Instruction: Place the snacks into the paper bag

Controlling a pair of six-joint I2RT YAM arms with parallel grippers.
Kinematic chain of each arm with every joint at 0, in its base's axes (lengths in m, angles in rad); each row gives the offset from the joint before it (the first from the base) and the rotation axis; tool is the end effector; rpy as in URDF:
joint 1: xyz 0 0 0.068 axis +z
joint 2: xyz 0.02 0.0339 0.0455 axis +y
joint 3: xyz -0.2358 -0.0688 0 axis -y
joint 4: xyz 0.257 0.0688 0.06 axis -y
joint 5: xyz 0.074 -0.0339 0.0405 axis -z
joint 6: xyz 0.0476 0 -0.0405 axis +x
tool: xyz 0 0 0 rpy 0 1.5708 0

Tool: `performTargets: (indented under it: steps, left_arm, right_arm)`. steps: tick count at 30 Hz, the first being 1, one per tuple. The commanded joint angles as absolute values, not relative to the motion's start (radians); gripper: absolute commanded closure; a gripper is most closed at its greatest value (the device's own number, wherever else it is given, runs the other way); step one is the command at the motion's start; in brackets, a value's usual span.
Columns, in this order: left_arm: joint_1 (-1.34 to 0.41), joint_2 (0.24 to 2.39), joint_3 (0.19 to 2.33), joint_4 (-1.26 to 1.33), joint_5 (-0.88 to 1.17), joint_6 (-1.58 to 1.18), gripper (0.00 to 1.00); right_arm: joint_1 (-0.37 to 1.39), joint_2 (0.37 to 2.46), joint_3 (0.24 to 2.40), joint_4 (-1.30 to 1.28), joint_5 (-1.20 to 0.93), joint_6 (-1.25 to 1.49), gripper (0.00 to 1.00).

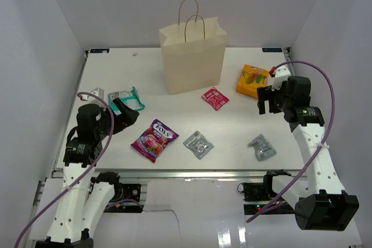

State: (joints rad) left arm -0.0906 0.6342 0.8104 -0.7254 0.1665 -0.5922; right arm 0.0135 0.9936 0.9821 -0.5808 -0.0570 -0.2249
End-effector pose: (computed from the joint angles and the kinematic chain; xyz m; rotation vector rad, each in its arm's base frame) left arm 0.1743 -0.0238 0.2942 -0.4391 2.1217 -0.5763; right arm 0.2498 0.0061 0.3003 -0.2897 2.1431 -0.0602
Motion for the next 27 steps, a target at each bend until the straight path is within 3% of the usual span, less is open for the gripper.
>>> performTargets:
  steps: [1, 6, 10, 16, 20, 24, 27]
  left_arm:
    - [-0.087, 0.627, 0.798, -0.724, 0.181, -0.598, 0.02]
    - [-0.087, 0.614, 0.790, -0.724, 0.183, -0.598, 0.02]
    - [-0.086, 0.615, 0.781, -0.726, 0.190, -0.597, 0.02]
    - [-0.087, 0.638, 0.793, -0.724, 0.213, -0.586, 0.02]
    - [-0.086, 0.644, 0.799, -0.727, 0.232, -0.575, 0.02]
    - [-0.086, 0.626, 0.795, -0.739, 0.229, -0.574, 0.02]
    - [-0.087, 0.612, 0.792, -0.753, 0.221, -0.572, 0.02]
  right_arm:
    - [0.014, 0.971, 0.983, -0.580, -0.112, -0.253, 0.10]
    - [0.014, 0.988, 1.029, -0.618, -0.251, -0.401, 0.10]
    - [0.034, 1.023, 1.103, -0.910, -0.524, -0.882, 0.10]
    - [0.083, 1.083, 1.169, -1.266, -0.581, -1.433, 0.07]
    - [0.083, 1.031, 1.022, -1.313, -0.451, -1.853, 0.05]
    - [0.090, 1.063, 0.924, -1.313, -0.336, -1.905, 0.06]
    - [0.112, 1.164, 0.923, -1.307, -0.321, -1.661, 0.04]
